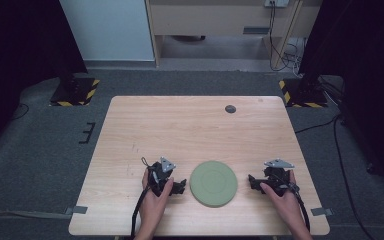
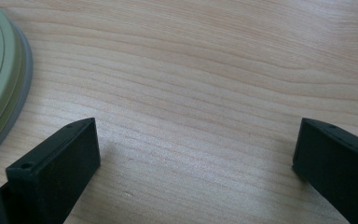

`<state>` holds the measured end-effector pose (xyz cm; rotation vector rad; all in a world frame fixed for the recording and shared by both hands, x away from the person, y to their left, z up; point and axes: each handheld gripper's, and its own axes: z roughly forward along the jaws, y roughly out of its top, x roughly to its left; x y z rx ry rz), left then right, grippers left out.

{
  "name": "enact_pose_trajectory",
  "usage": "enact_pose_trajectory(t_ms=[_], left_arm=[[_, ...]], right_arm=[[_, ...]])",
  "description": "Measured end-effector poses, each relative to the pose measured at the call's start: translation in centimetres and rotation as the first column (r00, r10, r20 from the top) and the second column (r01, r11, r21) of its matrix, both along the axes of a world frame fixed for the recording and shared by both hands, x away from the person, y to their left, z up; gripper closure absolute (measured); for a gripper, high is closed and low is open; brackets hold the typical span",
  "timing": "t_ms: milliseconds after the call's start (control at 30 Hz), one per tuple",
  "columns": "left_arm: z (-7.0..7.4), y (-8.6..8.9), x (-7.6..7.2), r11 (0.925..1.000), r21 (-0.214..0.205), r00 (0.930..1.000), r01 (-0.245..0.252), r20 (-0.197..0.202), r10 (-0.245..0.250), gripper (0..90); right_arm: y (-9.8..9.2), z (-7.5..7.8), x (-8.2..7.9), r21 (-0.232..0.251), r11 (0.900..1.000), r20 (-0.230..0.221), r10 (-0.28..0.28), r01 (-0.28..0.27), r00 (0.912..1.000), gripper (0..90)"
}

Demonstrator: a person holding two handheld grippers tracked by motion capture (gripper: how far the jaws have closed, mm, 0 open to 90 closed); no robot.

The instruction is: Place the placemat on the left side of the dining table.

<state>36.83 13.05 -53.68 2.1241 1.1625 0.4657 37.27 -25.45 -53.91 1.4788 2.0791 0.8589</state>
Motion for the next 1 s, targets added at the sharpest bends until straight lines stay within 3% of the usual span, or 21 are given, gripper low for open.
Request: enact_pose_trajectory(t_ms=[300, 433, 467, 500, 533, 567, 667, 767, 800, 1000], left_arm=[[0.0, -0.2, 0.3, 0.9999, -0.001, 0.9999, -0.016, 0.000, 0.016, 0.0], [0.0, 0.1, 0.0, 0.9998, -0.002, 0.9998, 0.020, 0.000, -0.020, 0.9], [0.1, 0.4, -0.3, 0.9989, -0.033, 0.9994, 0.033, 0.013, -0.033, 2.9], [0.1, 0.4, -0.3, 0.9989, -0.033, 0.9994, 0.033, 0.013, -0.033, 3.6], [0.5, 1.1, -0.4, 0.9951, -0.092, 0.9992, 0.035, 0.022, -0.033, 3.7], [0.6, 1.2, -0.6, 0.9943, -0.100, 0.9989, 0.036, 0.035, -0.032, 3.7], [1.1, 1.3, -1.2, 0.9928, -0.105, 0.9967, 0.058, 0.064, -0.051, 3.4], [1.2, 1.0, -1.7, 0.9879, -0.122, 0.9941, 0.095, 0.064, -0.088, 3.1], [1.2, 0.6, -2.0, 0.9864, -0.110, 0.9911, 0.123, 0.065, -0.116, 2.8], [1.2, -0.4, -2.5, 0.9802, -0.099, 0.9840, 0.172, 0.064, -0.166, 2.9]], right_arm=[[0.0, 0.0, -0.2, 0.002, 1.0000, 0.000, 0.003, -0.003, 1.0000, 0.9], [0.0, 0.1, -0.3, 0.004, 0.9999, 0.004, 0.009, -0.009, 0.9999, 4.0], [0.1, 0.2, -0.4, 0.037, 0.9993, -0.003, 0.007, -0.007, 1.0000, 4.2], [0.1, 0.2, -0.4, 0.037, 0.9993, -0.003, 0.007, -0.007, 1.0000, 4.2], [0.1, 0.6, -0.7, 0.064, 0.9978, 0.010, 0.019, -0.019, 0.9998, 4.1], [0.1, 0.7, -0.8, 0.066, 0.9973, 0.025, 0.030, -0.032, 0.9992, 3.9], [0.3, 1.0, -1.3, 0.066, 0.9954, 0.044, 0.067, -0.070, 0.9968, 3.4], [0.4, 1.1, -1.5, 0.064, 0.9938, 0.048, 0.088, -0.091, 0.9950, 3.4], [0.7, 1.1, -1.7, 0.060, 0.9916, 0.052, 0.111, -0.114, 0.9925, 3.4], [1.5, 1.1, -2.2, 0.060, 0.9841, 0.050, 0.164, -0.167, 0.9851, 3.5]])
